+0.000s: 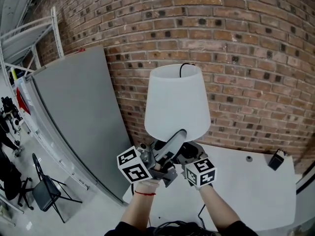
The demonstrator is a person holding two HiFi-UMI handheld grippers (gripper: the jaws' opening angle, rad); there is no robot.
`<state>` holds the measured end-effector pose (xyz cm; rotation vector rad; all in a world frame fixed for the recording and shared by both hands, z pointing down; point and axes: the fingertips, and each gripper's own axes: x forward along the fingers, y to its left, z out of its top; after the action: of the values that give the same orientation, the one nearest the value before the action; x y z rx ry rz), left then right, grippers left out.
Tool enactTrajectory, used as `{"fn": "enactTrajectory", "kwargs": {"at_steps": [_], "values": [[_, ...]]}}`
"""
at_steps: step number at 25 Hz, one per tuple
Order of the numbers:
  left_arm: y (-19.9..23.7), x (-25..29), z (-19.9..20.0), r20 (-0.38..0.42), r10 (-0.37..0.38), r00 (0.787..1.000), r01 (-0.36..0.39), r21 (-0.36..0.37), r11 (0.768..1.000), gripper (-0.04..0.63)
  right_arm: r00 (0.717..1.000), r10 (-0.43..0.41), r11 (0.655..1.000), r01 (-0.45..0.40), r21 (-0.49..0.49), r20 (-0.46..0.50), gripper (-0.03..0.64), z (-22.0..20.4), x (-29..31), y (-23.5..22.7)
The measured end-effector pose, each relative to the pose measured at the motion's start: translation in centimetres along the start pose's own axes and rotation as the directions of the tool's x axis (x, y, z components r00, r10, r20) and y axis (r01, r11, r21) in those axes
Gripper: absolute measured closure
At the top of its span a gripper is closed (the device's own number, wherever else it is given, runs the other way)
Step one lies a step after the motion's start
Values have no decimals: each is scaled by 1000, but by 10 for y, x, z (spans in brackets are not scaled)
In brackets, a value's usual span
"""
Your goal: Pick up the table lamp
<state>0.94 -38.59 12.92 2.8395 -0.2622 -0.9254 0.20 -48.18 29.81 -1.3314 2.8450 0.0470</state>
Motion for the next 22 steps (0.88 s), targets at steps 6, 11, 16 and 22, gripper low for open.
{"fn": "enactTrajectory", "kwargs": {"at_steps": [6,11,16,22], "values": [[-6,13,17,14,-28,999,28,17,999,588,999,-11,1000,11,-16,42,454,25,-2,-6],[-14,22,29,19,-54,998,53,28,998,588,997,-15,999,17,-29,77,454,44,-4,-8],[-20,30,35,6,-61,998,61,43,997,588,995,-16,1000,19,-24,97,454,57,-5,-9],[-27,37,49,5,-77,997,77,58,995,588,993,-24,999,28,-32,118,456,74,-6,-7]]}}
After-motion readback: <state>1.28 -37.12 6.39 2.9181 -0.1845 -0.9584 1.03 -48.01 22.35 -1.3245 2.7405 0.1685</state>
